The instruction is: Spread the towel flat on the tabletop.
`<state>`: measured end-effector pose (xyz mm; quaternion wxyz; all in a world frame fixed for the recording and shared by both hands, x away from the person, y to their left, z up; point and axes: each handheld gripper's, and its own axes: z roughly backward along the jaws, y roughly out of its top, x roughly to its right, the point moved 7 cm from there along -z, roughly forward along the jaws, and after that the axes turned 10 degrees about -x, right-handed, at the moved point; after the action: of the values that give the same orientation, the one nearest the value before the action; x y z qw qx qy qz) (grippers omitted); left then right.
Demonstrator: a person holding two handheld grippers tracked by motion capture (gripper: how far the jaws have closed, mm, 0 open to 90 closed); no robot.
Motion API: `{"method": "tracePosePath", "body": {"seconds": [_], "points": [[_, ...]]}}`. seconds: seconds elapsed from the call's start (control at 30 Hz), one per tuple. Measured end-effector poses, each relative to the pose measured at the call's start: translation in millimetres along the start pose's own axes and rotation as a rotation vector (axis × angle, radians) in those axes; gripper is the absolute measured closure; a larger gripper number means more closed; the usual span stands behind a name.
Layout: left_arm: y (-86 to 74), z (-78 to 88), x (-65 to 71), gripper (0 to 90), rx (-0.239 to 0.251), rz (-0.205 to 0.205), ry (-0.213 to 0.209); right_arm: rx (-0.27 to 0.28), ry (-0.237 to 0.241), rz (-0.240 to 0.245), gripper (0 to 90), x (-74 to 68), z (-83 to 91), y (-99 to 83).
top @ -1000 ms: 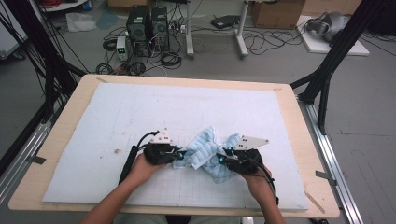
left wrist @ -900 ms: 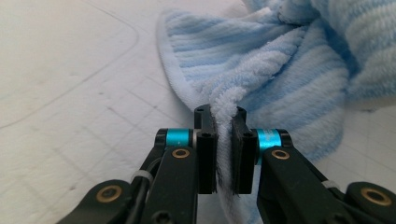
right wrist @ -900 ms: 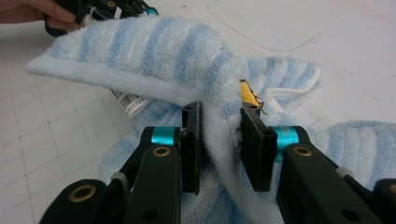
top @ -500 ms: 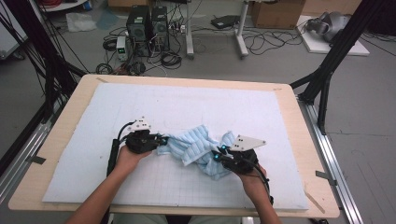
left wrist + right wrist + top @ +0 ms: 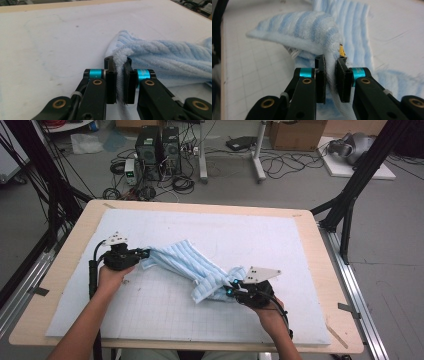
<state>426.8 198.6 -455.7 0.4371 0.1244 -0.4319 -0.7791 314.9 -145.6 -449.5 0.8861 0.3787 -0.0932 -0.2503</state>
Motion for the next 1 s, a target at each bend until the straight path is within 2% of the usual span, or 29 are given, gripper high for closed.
{"method": "tracePosePath", "body": {"seconds": [0.03,0.07,0.13,0.17,0.2,0.23,0.27,0.3,0.33,0.37,0.4,0.43,0.47,0.5,0.53,0.63,0.67,0.73,0.77,0.8,0.83,0.9,0.93,0.97,1.0], "points": [[-3.9,3.0,-11.3,83.6,-0.013,0.018,0.022,-0.02,0.008,0.01,80.2,-2.2,-2.1,-1.9],[-3.9,3.0,-11.3,83.7,-0.013,0.018,0.022,-0.02,0.008,0.01,80.2,-2.2,-2.1,-1.9],[-6.7,5.5,-19.0,83.7,-0.016,0.035,0.029,-0.076,0.021,0.032,80.1,-6.3,-6.1,-8.2],[-7.1,6.5,-21.5,83.7,-0.013,0.041,0.036,-0.076,0.021,0.032,80.1,-6.3,-6.1,-8.2],[-7.1,7.4,-23.4,83.6,-0.005,0.046,0.044,-0.116,0.018,0.038,79.4,-5.7,-7.9,-13.2],[-7.1,7.4,-23.4,83.2,-0.005,0.046,0.044,-0.116,0.018,0.038,79.4,-5.7,-7.9,-13.2],[-7.1,7.3,-23.0,80.8,-0.005,0.038,0.053,-0.121,0.02,0.03,71.7,-4.5,-7.2,-15.1],[-6.7,7.2,-21.6,80.8,-0.001,0.033,0.062,-0.121,0.02,0.03,71.7,-4.5,-7.2,-15.1],[-5.8,7.8,-20.9,60.1,0.007,0.04,0.074,-0.08,0.014,0.003,60.5,-1.7,-0.4,-10.0],[-4.5,9.2,-19.5,52.4,0.023,0.049,0.076,-0.044,0.019,-0.018,54.1,-0.4,5.5,-5.0],[-3.3,11.2,-18.1,52.4,0.04,0.051,0.074,-0.044,0.019,-0.018,54.1,-0.4,5.5,-5.0],[-2.8,13.9,-16.2,43.9,0.055,0.052,0.069,0.031,-0.001,-0.045,45.7,5.2,18.5,6.5],[-2.5,16.5,-14.1,41.2,0.072,0.046,0.066,0.047,-0.028,-0.05,41.9,9.0,23.6,11.0],[-2.6,19.3,-12.6,41.2,0.085,0.038,0.069,0.047,-0.028,-0.05,41.9,9.0,23.6,11.0],[-3.2,22.2,-10.9,38.7,0.099,0.033,0.063,0.056,-0.049,-0.054,39.4,12.1,27.9,14.9],[-7.1,29.3,-5.5,37.7,0.134,0.012,0.026,0.106,-0.075,-0.082,32.1,25.9,31.2,32.3],[-9.1,30.9,-4.3,37.7,0.136,0.003,0.016,0.106,-0.075,-0.082,32.1,25.9,31.2,32.3],[-12.8,33.4,-2.6,37.6,0.149,-0.013,0.006,0.094,-0.075,-0.087,30.7,31.4,20.1,41.9],[-14.9,34.4,-2.3,37.3,0.151,-0.018,0.004,0.072,-0.074,-0.089,25.8,35.7,3.5,53.3],[-16.5,35.0,-1.7,37.3,0.151,-0.022,-0.001,0.072,-0.074,-0.089,25.8,35.7,3.5,53.3],[-17.8,35.7,-1.7,36.6,0.151,-0.029,-0.002,0.063,-0.085,-0.086,21.6,37.7,-5.9,59.7],[-20.1,37.2,-0.4,34.0,0.153,-0.03,-0.023,0.037,-0.09,-0.081,19.6,42.5,-25.8,72.0],[-21.5,38.5,0.3,31.9,0.167,-0.037,-0.022,-0.003,-0.089,-0.079,14.2,46.8,-48.3,82.2],[-23.0,39.1,0.7,31.9,0.172,-0.041,-0.02,-0.003,-0.089,-0.079,14.2,46.8,-48.3,82.2],[-23.9,39.4,0.7,30.5,0.178,-0.039,-0.02,-0.028,-0.078,-0.076,12.1,48.3,-60.5,86.2]]}}
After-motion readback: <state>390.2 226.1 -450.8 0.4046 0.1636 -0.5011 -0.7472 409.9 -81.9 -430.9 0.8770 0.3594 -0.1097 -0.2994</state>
